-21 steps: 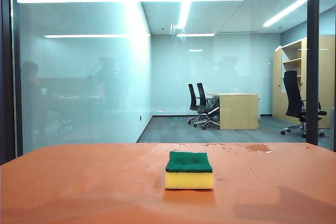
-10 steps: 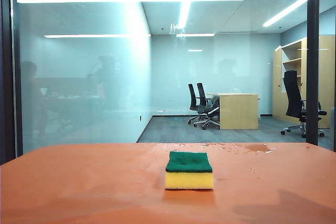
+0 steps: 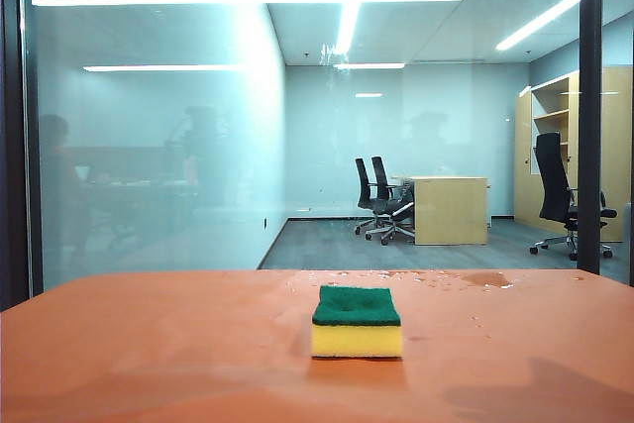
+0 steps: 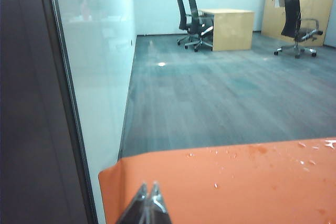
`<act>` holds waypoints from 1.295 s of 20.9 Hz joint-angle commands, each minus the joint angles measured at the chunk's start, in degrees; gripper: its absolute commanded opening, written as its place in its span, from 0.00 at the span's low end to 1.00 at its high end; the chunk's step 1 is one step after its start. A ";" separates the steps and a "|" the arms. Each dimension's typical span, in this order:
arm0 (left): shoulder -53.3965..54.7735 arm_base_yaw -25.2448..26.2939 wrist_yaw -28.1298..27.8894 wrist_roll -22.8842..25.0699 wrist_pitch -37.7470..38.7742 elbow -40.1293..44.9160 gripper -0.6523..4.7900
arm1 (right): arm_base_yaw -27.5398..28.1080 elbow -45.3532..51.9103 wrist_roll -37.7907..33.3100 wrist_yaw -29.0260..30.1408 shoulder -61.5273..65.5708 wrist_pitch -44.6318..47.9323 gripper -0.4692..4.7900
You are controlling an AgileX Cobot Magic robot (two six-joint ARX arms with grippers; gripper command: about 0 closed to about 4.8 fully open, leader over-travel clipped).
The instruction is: Pick up the sponge from the table, wipe the water off the glass, and finally place the sponge back on the table.
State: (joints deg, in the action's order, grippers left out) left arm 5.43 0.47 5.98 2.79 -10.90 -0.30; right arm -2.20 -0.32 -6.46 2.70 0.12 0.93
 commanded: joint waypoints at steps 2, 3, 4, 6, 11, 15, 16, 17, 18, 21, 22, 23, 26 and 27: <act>0.00 0.00 0.46 -0.20 2.29 -0.17 0.11 | 0.00 0.04 -0.11 -0.22 -0.02 0.35 0.08; 0.00 0.00 0.46 -0.20 2.64 -0.17 0.11 | 0.00 0.04 -0.11 -0.22 -0.02 0.24 0.08; -0.02 0.00 0.46 -0.20 2.97 -0.17 0.11 | 0.00 0.04 -0.11 -0.22 -0.02 0.17 0.08; -0.02 0.00 0.46 -0.20 3.34 -0.17 0.11 | 0.00 0.04 -0.11 -0.22 -0.02 0.17 0.08; -0.02 0.00 0.46 -0.20 3.56 -0.17 0.11 | 0.00 0.04 -0.11 -0.20 -0.02 0.15 0.08; -0.02 0.00 0.44 -0.20 3.56 -0.17 0.11 | 0.00 0.04 -0.11 -0.22 -0.02 0.15 0.08; -0.02 0.00 0.44 -0.20 3.56 -0.17 0.11 | 0.00 0.04 -0.11 -0.20 -0.02 0.15 0.08; -0.02 0.00 0.46 -0.20 3.56 -0.17 0.11 | 0.00 0.04 -0.11 -0.20 -0.02 0.15 0.08; -0.02 0.00 0.46 -0.20 3.56 -0.17 0.11 | 0.00 0.04 -0.11 -0.20 -0.02 0.15 0.08; -0.02 0.00 0.46 -0.20 3.56 -0.17 0.11 | 0.00 0.04 -0.11 -0.22 -0.02 0.15 0.08; -0.02 0.00 0.46 -0.20 3.56 -0.17 0.11 | 0.00 0.04 -0.11 -0.20 -0.02 0.15 0.08; -0.02 0.00 0.46 -0.20 3.56 -0.17 0.11 | 0.00 0.04 -0.11 -0.20 -0.02 0.15 0.08; -0.02 0.00 0.44 -0.20 3.56 -0.17 0.11 | 0.00 0.04 -0.11 -0.20 -0.02 0.15 0.08; -0.02 0.00 0.46 -0.20 3.56 -0.17 0.11 | 0.00 0.04 -0.11 -0.20 -0.02 0.15 0.08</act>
State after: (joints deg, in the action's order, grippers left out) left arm 5.39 0.47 6.07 2.79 -6.63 -0.30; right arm -2.20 -0.32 -6.46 2.70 0.12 0.49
